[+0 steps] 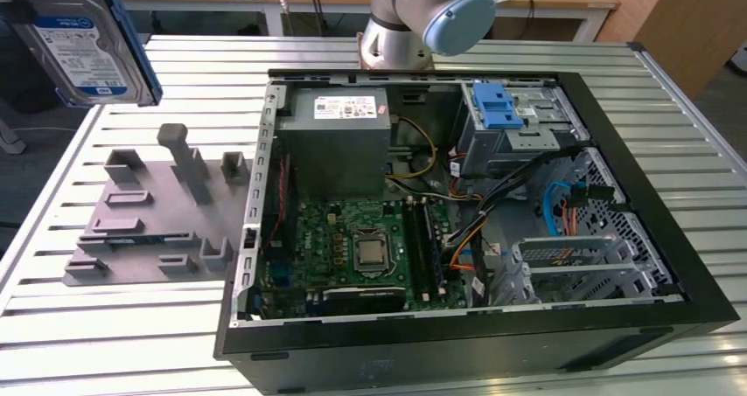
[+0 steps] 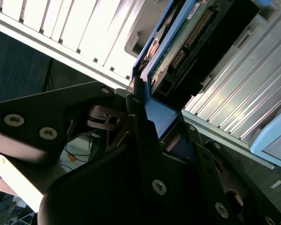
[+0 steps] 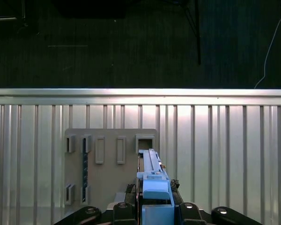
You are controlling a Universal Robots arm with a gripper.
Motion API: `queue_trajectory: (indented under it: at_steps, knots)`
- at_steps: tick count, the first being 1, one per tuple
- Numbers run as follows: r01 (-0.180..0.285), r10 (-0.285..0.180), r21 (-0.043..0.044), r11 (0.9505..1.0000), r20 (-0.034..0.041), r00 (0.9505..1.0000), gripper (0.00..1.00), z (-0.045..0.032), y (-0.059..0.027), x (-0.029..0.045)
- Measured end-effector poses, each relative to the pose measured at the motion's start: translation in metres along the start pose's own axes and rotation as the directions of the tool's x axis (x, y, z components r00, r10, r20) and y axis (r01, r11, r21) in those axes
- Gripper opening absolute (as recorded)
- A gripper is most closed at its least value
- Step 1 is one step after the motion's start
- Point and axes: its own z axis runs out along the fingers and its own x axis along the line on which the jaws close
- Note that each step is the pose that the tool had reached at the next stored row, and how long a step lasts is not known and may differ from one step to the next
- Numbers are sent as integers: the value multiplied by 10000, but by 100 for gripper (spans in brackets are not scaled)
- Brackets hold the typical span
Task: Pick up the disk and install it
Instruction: 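Pick up the disk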
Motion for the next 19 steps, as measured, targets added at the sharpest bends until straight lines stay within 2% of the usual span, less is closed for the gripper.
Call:
queue_trajectory:
  at_steps: [19]
  knots:
    - [1,-1,-2,10000,-1,10000,36,-48,1,0]
